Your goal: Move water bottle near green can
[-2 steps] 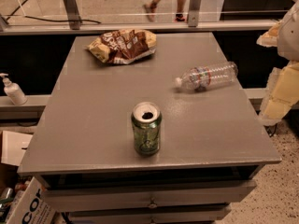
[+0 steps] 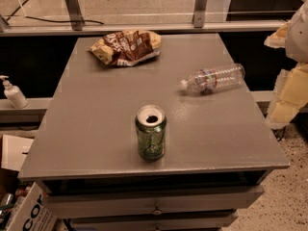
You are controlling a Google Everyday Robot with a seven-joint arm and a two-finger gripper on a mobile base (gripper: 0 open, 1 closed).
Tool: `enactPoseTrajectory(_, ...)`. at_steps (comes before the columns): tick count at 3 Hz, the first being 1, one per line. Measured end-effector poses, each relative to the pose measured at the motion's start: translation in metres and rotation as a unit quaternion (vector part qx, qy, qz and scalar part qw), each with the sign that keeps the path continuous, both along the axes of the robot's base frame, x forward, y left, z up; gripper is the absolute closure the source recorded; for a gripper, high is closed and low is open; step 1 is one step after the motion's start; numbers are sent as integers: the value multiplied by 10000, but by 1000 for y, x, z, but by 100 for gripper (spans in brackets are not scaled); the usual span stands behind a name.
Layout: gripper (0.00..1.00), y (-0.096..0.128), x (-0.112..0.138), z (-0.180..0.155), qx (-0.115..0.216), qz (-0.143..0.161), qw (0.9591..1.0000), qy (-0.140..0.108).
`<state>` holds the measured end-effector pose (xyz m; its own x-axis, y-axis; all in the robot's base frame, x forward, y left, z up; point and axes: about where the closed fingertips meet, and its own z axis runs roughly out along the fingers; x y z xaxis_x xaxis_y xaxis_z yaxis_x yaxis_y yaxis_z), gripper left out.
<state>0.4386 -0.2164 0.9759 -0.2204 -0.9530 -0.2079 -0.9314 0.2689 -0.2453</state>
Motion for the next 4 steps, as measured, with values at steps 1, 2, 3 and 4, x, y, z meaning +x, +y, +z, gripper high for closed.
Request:
enactPoseTrajectory(1, 0, 19, 39, -21, 520, 474, 9974, -154)
enactPoseTrajectory(2, 0, 20, 39, -21, 522, 475, 9974, -155)
enactPoseTrajectory(3, 0, 18, 47, -30, 547, 507, 9969, -242)
enactPoseTrajectory(4, 0, 12, 66, -46, 618, 521, 9962, -339)
